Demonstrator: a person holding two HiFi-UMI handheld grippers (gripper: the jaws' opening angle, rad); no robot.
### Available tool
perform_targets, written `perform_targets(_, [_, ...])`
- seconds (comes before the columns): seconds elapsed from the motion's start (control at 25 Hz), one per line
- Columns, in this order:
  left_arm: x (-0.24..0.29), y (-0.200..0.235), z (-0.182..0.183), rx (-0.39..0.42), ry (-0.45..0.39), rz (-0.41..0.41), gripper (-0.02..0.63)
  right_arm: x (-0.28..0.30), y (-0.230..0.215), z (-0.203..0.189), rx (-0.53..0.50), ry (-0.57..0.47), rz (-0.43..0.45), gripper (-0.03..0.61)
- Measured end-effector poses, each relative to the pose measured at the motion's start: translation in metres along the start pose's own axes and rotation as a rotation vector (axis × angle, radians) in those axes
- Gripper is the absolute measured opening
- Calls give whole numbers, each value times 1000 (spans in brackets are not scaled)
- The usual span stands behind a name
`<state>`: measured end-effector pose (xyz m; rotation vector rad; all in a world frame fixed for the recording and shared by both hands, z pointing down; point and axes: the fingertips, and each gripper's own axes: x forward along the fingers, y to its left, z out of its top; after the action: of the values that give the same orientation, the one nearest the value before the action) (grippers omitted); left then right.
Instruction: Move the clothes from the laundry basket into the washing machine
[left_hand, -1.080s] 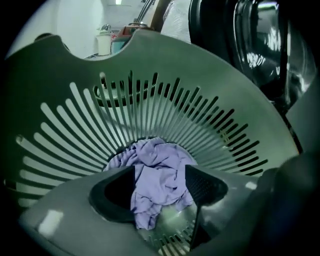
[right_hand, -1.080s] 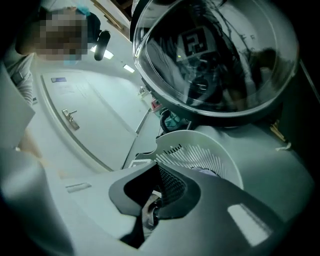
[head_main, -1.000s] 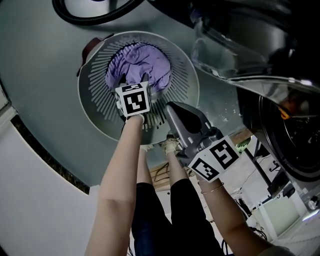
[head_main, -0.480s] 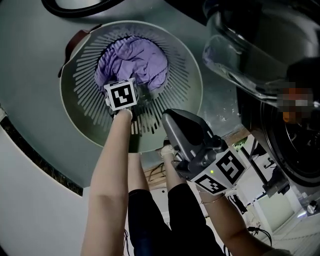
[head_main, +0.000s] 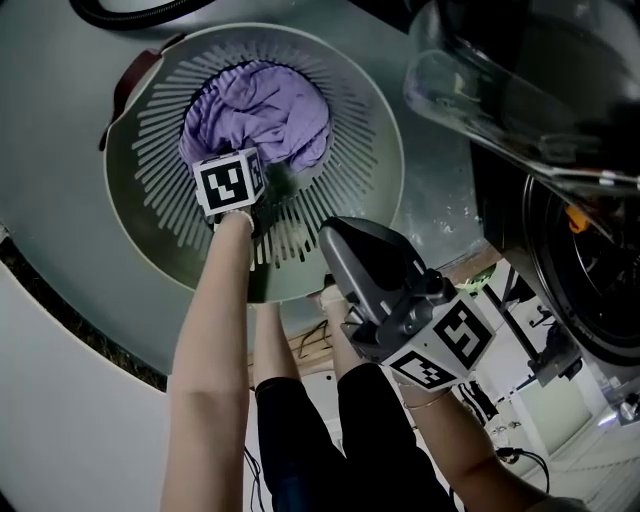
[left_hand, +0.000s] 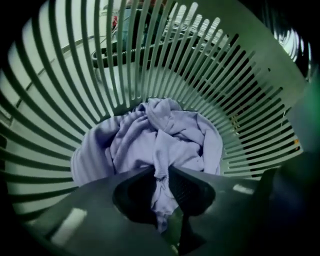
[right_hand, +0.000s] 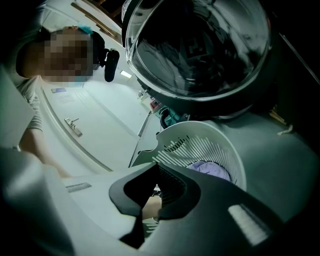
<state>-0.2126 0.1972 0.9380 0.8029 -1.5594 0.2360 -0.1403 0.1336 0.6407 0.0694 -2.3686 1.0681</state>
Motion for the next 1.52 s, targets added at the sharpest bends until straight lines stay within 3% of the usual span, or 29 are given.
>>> perform_targets(0.16, [-40, -20, 16, 23, -52, -31, 71, -12, 6, 15, -6, -27, -20, 26])
perform_targets(0.48, [-158, -88, 42, 188, -214, -116, 68, -59, 29, 54, -41, -101, -64, 26])
perform_targets(1.0, [-354, -168, 92, 187, -382, -225, 66, -136, 85, 107, -65, -153, -181, 28])
perform_targets(1.24, [-441, -223, 105, 232, -442, -324, 66, -161, 118, 122, -80, -144, -196, 191])
perform_targets(1.32, [-467, -241, 107, 250, -454, -360, 66, -166, 130, 127, -118, -146, -183, 275])
perform_targets(1.36, [-479, -250, 107, 270, -459, -378, 66, -168, 136, 128, -148, -145, -180, 323])
perform_targets(1.52, [-522, -286, 103, 393, -461, -445, 66, -183, 151, 133, -269, -128, -194, 412])
